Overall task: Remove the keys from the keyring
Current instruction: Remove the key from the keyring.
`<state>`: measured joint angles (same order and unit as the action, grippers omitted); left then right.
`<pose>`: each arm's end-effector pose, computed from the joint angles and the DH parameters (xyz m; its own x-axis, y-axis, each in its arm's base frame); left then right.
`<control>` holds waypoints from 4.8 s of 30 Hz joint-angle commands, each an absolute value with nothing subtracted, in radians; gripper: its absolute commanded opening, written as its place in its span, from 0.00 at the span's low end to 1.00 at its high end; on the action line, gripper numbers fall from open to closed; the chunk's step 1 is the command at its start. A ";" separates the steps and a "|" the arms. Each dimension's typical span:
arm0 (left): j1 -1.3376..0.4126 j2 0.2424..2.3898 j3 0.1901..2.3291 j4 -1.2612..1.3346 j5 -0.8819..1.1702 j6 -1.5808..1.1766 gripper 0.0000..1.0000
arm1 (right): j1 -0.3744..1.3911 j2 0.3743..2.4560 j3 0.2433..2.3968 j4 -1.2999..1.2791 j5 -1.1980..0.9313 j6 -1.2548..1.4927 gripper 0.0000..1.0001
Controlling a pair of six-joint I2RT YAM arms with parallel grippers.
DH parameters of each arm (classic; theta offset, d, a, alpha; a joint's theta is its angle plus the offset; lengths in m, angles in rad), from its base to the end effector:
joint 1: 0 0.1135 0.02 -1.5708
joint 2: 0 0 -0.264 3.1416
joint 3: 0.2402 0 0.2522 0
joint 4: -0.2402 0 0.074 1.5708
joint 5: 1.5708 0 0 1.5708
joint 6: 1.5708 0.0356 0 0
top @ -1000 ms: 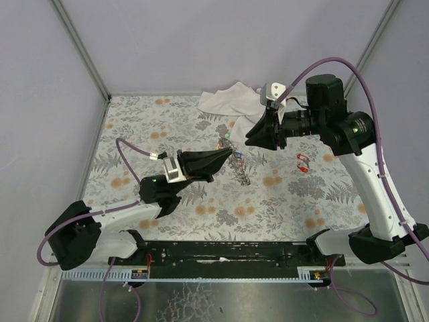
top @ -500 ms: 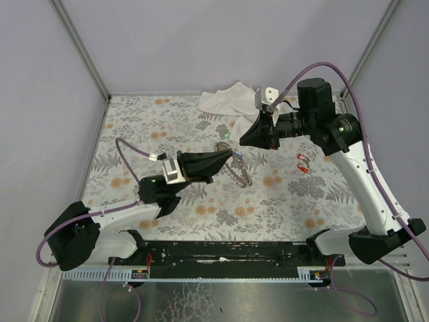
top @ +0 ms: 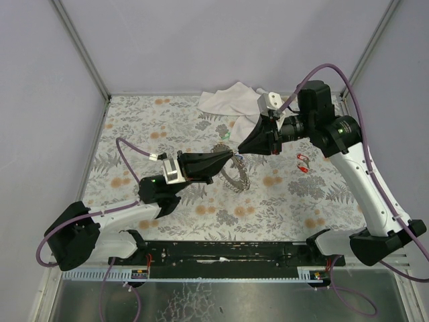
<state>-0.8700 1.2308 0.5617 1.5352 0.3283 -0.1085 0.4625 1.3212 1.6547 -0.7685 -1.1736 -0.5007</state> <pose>0.1402 -0.1840 0.3396 0.3954 -0.6277 -0.6706 0.9063 0.3850 0.1740 0.2057 0.1392 0.4692 0.1113 -0.1520 -0.9821 -0.9890 -0.1139 -0.0944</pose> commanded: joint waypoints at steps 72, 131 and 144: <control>-0.858 1.113 0.415 1.571 0.200 -0.160 0.49 | 0.491 1.287 1.539 -0.681 -1.144 -0.551 0.00; -1.087 1.033 0.824 0.113 -0.374 -0.528 0.36 | 0.572 1.298 1.344 -0.598 -0.867 -0.588 0.00; -1.085 0.975 0.814 0.063 -0.387 -0.532 0.32 | 0.572 1.295 1.345 -0.604 -0.880 -0.591 0.00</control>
<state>-1.0801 0.9909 0.7940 0.0742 -0.3641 -0.5446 0.5625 1.3094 1.3365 -0.6518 -0.8322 -0.5922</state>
